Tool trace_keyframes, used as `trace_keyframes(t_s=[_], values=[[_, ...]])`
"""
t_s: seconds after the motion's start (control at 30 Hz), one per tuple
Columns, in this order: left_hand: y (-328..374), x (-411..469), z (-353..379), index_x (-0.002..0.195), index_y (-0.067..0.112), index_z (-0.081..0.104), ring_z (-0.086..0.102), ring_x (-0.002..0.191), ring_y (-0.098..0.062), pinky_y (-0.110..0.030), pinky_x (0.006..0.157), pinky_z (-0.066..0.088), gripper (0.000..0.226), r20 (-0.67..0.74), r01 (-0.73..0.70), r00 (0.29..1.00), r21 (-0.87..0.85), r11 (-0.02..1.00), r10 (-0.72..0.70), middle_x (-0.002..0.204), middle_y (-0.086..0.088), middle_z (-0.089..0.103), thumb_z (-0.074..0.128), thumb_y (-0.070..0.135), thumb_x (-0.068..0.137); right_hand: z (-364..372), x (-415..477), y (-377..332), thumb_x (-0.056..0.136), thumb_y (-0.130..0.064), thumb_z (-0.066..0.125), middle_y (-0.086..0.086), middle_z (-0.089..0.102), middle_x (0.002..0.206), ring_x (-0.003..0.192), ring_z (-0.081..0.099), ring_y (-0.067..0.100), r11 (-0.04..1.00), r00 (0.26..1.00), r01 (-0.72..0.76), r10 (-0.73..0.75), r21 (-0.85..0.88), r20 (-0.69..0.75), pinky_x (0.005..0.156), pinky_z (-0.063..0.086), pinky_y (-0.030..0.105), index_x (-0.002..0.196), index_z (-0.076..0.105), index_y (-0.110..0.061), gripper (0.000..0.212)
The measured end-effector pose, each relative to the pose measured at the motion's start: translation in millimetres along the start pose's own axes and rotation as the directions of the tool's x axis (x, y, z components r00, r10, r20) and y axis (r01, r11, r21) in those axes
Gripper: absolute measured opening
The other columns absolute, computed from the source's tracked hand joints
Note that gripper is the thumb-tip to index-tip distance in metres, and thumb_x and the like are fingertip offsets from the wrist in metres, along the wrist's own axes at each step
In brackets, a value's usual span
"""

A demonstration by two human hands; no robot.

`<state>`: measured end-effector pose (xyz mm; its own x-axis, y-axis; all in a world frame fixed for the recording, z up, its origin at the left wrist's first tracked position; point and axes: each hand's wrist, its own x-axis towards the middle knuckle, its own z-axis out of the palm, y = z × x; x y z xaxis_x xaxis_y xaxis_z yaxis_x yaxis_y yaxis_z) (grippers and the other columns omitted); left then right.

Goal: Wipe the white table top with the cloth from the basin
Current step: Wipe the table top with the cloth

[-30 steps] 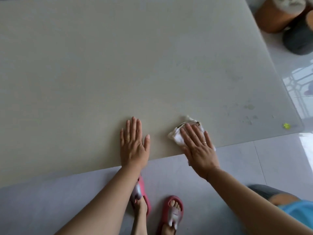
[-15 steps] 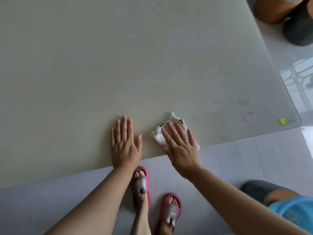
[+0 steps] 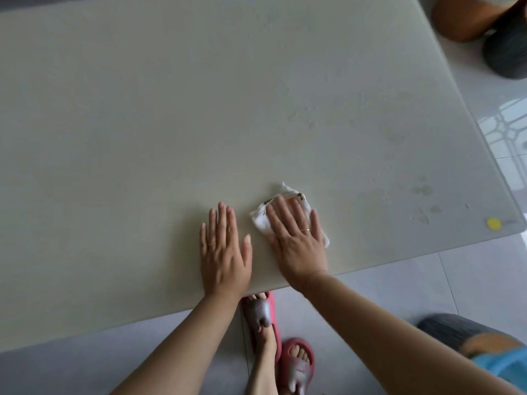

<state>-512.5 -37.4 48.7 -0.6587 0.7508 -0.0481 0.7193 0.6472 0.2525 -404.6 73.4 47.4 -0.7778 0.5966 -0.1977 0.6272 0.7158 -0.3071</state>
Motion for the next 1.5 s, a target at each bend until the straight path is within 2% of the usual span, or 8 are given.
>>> trace_keyframes(t_s=[0.1, 0.33, 0.63, 0.9, 1.03, 1.17, 1.37, 1.5], values=[[9.0, 45.9, -9.4, 0.144, 0.000, 0.032, 0.028, 0.141, -0.033, -0.045, 0.116, 0.019, 0.060, -0.025, -0.042, 0.999, -0.034, 0.999, 0.042, 0.152, -0.017, 0.030, 0.030, 0.033, 0.094, -19.8, 13.5, 50.5, 0.096, -0.048, 0.024, -0.010, 0.010, 0.156, 0.145, 0.001, 0.013, 0.980, 0.985, 0.170, -0.167, -0.104, 0.032, 0.118, 0.004, 0.041, 0.147, 0.022, -0.032, 0.054], [5.4, 127.0, -4.4, 0.149, 0.006, 0.021, 0.015, 0.146, -0.026, -0.037, 0.118, 0.002, 0.067, 0.014, -0.099, 0.995, -0.023, 0.995, 0.100, 0.157, -0.012, 0.017, 0.019, 0.044, 0.094, -43.3, 65.8, 90.9, 0.098, -0.042, 0.025, -0.003, 0.000, 0.160, 0.146, -0.008, 0.016, 0.823, 0.815, -0.566, 0.567, 0.050, -0.117, 0.117, -0.005, 0.045, 0.150, 0.008, -0.027, 0.057], [-3.5, 126.5, 3.6, 0.145, 0.002, 0.031, 0.027, 0.142, -0.031, -0.046, 0.116, 0.021, 0.064, 0.047, -0.082, 0.996, 0.014, 0.997, 0.081, 0.153, -0.016, 0.029, 0.028, 0.041, 0.094, -34.9, 66.5, 52.6, 0.097, -0.049, 0.021, -0.010, 0.006, 0.157, 0.145, -0.004, 0.011, 0.987, 0.988, 0.143, -0.139, -0.068, 0.060, 0.118, 0.000, 0.039, 0.148, 0.016, -0.032, 0.054], [-1.3, 124.9, 4.3, 0.145, 0.002, 0.030, 0.027, 0.142, -0.030, -0.046, 0.115, 0.025, 0.064, 0.045, -0.068, 0.997, 0.044, 0.997, 0.066, 0.153, -0.016, 0.029, 0.030, 0.040, 0.094, -51.6, 123.3, 72.5, 0.099, -0.035, 0.025, -0.003, -0.001, 0.159, 0.146, -0.009, 0.017, 0.770, 0.764, -0.622, 0.637, 0.144, -0.102, 0.116, -0.009, 0.044, 0.150, 0.008, -0.026, 0.054], [-0.7, 126.7, 2.8, 0.143, -0.001, 0.034, 0.031, 0.140, -0.032, -0.047, 0.113, 0.030, 0.062, 0.072, -0.075, 0.995, 0.083, 0.994, 0.069, 0.151, -0.018, 0.032, 0.028, 0.038, 0.095, -23.3, 122.3, -3.8, 0.097, -0.038, 0.031, -0.011, -0.005, 0.156, 0.145, -0.013, 0.014, 0.968, 0.966, -0.238, 0.244, 0.075, -0.083, 0.113, -0.018, 0.038, 0.149, 0.011, -0.029, 0.057], [-2.1, 126.2, 3.0, 0.144, 0.001, 0.032, 0.027, 0.142, -0.029, -0.045, 0.115, 0.023, 0.062, 0.061, -0.072, 0.996, 0.057, 0.996, 0.068, 0.153, -0.015, 0.029, 0.029, 0.039, 0.096, -43.9, 134.4, 52.1, 0.098, -0.046, 0.023, -0.011, 0.008, 0.156, 0.145, -0.004, 0.009, 0.987, 0.987, 0.158, -0.157, -0.027, 0.016, 0.117, -0.007, 0.037, 0.148, 0.019, -0.032, 0.052], [3.3, 155.8, -4.7, 0.147, 0.003, 0.028, 0.021, 0.144, -0.025, -0.042, 0.117, 0.016, 0.063, 0.014, -0.088, 0.996, 0.004, 0.996, 0.088, 0.155, -0.013, 0.024, 0.028, 0.041, 0.096, -76.7, 190.2, 115.4, 0.099, -0.038, 0.027, -0.005, 0.000, 0.160, 0.145, -0.009, 0.013, 0.870, 0.863, -0.487, 0.493, 0.077, -0.112, 0.117, -0.008, 0.042, 0.149, 0.010, -0.029, 0.054], [16.0, 212.3, -10.5, 0.145, 0.001, 0.031, 0.025, 0.143, -0.029, -0.041, 0.117, 0.014, 0.062, -0.040, -0.070, 0.997, 0.000, 0.998, 0.070, 0.154, -0.016, 0.027, 0.032, 0.039, 0.095, -56.7, 203.9, 44.5, 0.097, -0.037, 0.031, -0.006, -0.006, 0.157, 0.144, -0.016, 0.017, 0.933, 0.928, -0.353, 0.358, 0.068, -0.100, 0.112, -0.016, 0.040, 0.150, 0.008, -0.028, 0.058]])
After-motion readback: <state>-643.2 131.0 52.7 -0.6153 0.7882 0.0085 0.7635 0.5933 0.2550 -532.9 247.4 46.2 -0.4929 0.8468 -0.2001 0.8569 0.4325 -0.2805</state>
